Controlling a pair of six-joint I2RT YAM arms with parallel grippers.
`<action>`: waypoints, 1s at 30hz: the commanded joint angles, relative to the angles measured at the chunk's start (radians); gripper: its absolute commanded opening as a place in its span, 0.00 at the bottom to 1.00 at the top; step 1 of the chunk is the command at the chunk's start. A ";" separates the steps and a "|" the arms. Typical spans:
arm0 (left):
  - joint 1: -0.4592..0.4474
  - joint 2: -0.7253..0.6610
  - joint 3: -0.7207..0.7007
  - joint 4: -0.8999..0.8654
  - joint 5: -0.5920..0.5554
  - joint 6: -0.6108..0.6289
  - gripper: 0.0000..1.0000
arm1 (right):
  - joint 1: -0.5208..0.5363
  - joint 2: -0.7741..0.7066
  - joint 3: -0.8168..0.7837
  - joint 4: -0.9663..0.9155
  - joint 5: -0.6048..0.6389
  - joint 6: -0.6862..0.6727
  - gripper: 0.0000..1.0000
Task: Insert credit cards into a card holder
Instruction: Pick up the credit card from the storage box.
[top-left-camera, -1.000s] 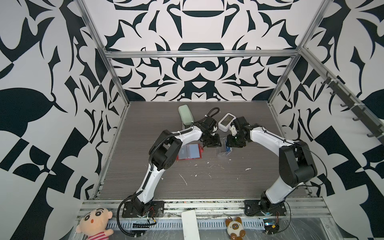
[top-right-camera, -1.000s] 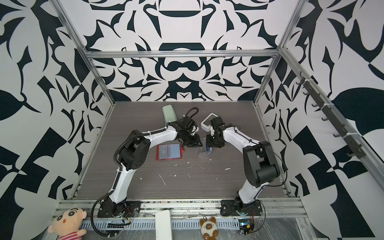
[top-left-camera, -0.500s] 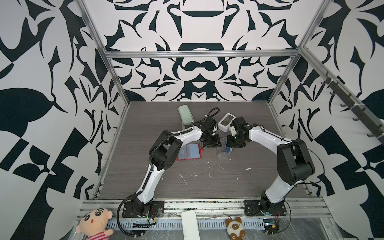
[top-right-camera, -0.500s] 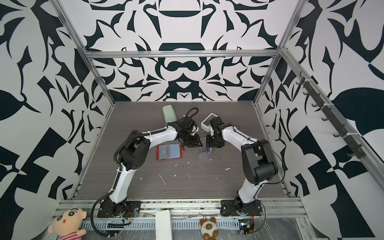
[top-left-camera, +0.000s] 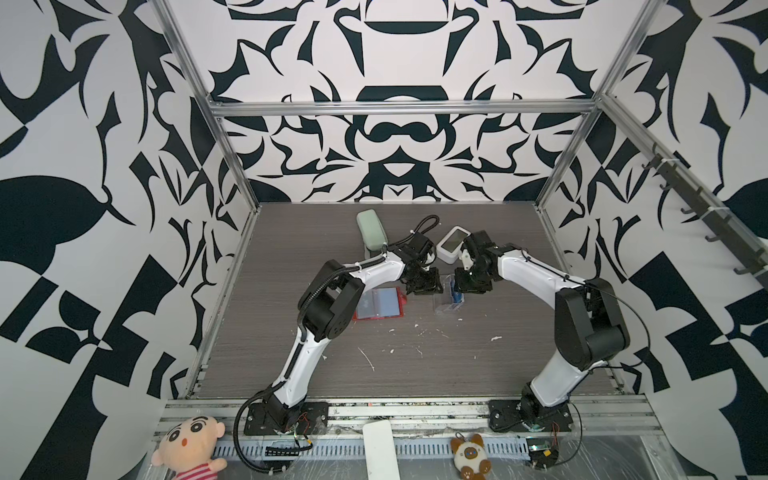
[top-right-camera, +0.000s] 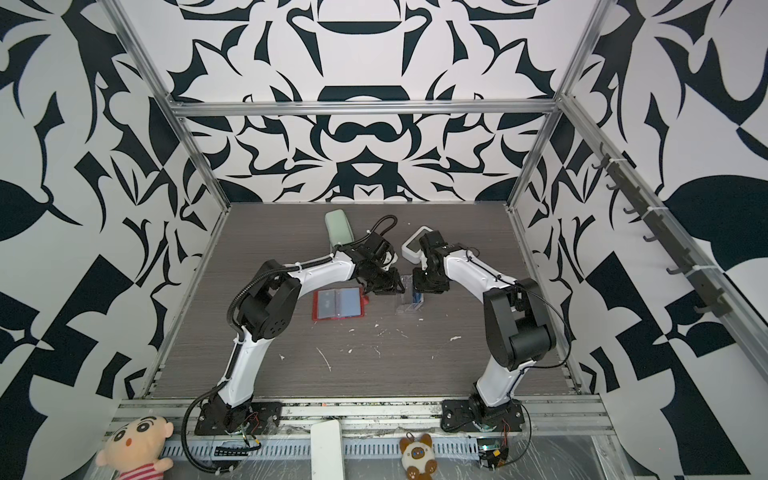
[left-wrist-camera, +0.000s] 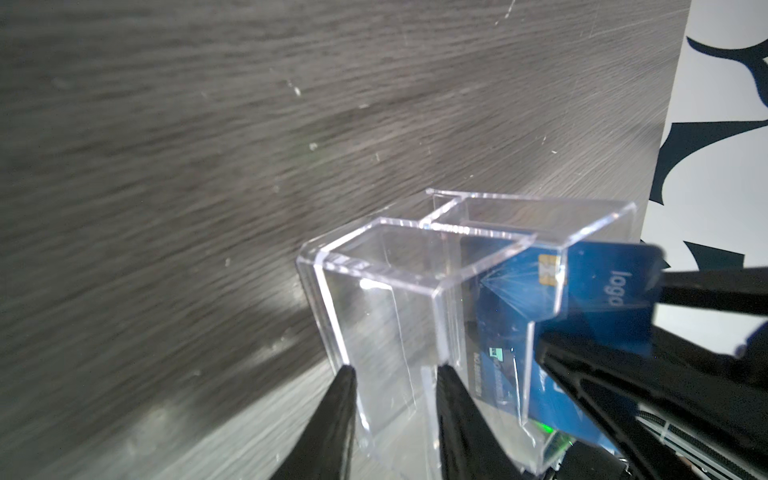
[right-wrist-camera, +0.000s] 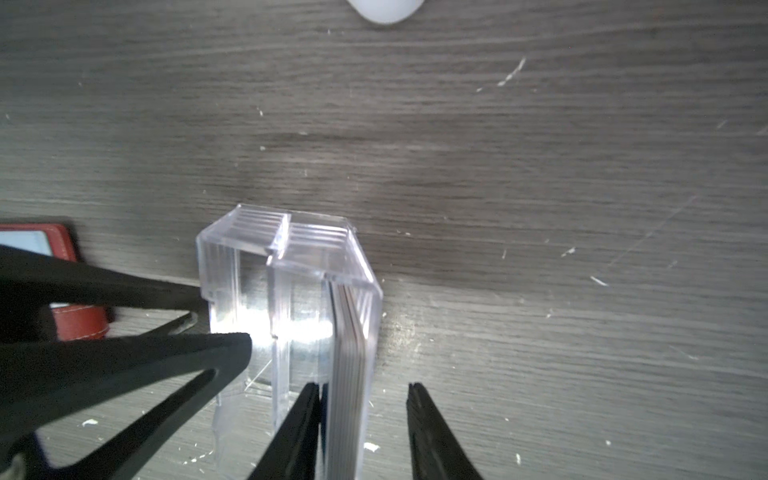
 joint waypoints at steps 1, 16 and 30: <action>0.002 0.015 -0.027 -0.058 -0.049 -0.002 0.36 | -0.004 -0.038 0.034 -0.053 0.061 -0.016 0.38; 0.002 0.015 -0.029 -0.056 -0.053 -0.005 0.36 | -0.003 -0.087 0.046 -0.087 0.078 -0.022 0.30; 0.002 0.009 -0.031 -0.050 -0.049 -0.006 0.36 | 0.001 -0.121 0.051 -0.095 0.064 -0.017 0.06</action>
